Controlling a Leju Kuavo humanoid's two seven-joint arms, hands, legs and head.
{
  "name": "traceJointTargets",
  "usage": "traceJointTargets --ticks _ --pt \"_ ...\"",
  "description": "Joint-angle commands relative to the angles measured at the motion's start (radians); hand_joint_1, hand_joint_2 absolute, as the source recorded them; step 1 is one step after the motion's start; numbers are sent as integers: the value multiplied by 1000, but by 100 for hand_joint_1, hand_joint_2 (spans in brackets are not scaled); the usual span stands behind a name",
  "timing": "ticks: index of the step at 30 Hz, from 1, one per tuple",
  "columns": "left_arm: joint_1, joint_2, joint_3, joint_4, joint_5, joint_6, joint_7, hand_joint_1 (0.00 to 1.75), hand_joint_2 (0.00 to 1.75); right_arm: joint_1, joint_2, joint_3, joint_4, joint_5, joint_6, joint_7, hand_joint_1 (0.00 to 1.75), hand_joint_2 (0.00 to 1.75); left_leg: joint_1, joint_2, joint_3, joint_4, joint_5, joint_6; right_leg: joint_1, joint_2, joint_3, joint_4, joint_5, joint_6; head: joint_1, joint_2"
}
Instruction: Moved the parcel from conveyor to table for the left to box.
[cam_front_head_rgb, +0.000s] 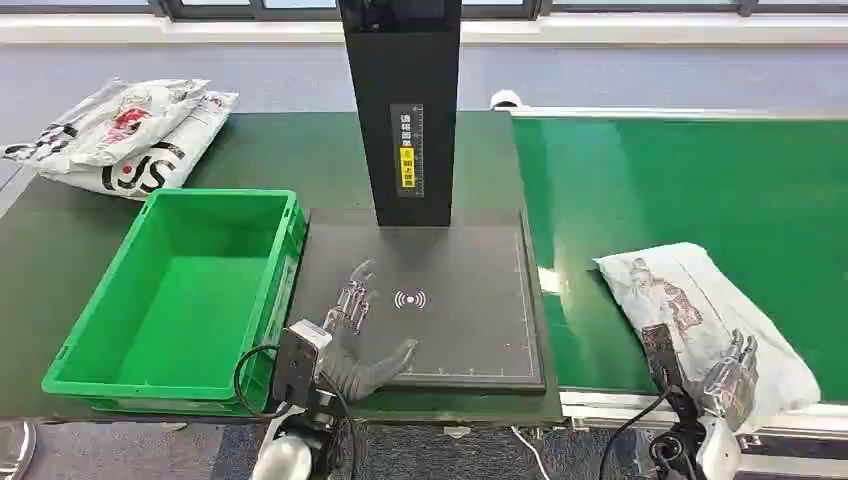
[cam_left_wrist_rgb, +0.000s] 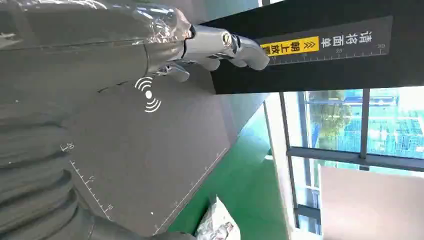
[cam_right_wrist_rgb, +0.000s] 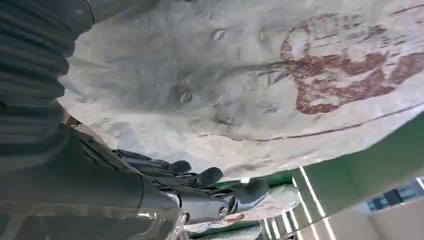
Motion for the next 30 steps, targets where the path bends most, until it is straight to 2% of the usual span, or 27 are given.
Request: traceJointTargets --ticks 1,11,12,13,24,28,30 --pt "12 7 53 4 -2 5 8 0 175 -75 -37 -35 163 -11 35 17 0 175 0 3 2 -1 0 0 1 2 1 -1 1 0 0 0" --pt "30 6 61 -20 -9 4 15 0 175 -75 -30 -38 179 -57 150 43 0 175 0 1 1 -1 0 0 0 1 1 -1 0 1 0 0" --pt "31 6 62 -22 -11 3 16 0 175 -75 -31 -31 180 -52 167 56 52 175 0 2 3 -2 0 0 0 1 2 -2 0 1 0 0" --pt "32 5 63 -24 -13 2 18 0 175 -72 -27 -34 172 -56 169 62 175 175 0 2 2 -1 0 0 0 1 1 -1 0 0 0 0" --pt "40 3 70 -43 -22 -3 25 0 175 -69 -19 -10 147 -40 203 76 175 175 1 2 3 -2 -1 1 1 1 3 -3 1 0 0 0" --pt "46 -1 82 -49 -31 -9 30 0 175 -47 3 2 67 -51 232 68 175 175 1 2 3 -2 -1 1 1 1 3 -3 0 0 0 0" --pt "50 -2 89 -52 -35 -10 31 0 175 -31 31 6 -14 -113 263 19 175 175 1 2 3 -2 -1 1 1 1 3 -2 0 0 0 0"
